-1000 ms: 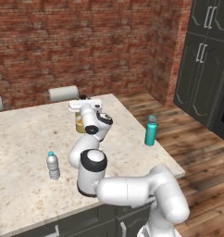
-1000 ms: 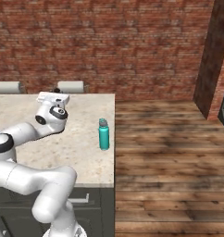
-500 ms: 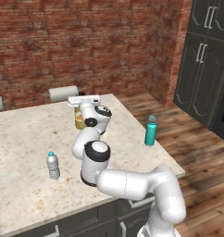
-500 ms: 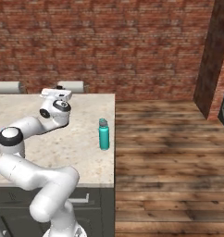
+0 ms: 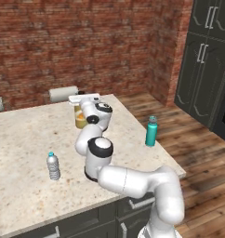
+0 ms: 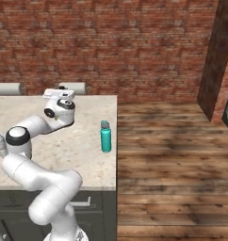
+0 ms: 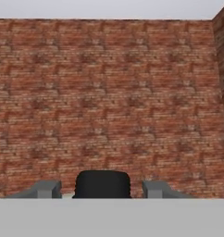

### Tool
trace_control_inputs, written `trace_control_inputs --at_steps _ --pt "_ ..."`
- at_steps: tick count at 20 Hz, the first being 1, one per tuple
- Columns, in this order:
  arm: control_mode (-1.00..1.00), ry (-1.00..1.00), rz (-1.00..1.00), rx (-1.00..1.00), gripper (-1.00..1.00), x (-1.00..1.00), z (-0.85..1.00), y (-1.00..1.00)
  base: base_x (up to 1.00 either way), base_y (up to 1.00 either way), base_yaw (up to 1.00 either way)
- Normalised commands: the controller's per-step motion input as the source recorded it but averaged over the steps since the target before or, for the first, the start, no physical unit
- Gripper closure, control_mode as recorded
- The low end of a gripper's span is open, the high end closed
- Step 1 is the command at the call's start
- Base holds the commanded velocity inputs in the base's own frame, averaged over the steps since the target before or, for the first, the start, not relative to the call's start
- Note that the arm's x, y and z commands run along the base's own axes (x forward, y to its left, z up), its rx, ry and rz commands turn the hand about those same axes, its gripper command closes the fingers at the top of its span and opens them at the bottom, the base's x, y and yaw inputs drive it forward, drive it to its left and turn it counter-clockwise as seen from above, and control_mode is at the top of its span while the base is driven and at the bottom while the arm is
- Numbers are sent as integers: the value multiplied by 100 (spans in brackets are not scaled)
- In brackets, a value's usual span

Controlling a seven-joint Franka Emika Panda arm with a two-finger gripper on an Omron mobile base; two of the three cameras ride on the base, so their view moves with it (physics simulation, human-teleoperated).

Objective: Move the drinks to the dining counter.

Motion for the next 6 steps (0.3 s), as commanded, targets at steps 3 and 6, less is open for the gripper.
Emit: trace_control_inputs --at_steps 3,6 --pt "-100 -1 3 0 100 17 -49 0 0 0 0" --pt "-100 0 2 0 100 18 -69 5 0 0 0"
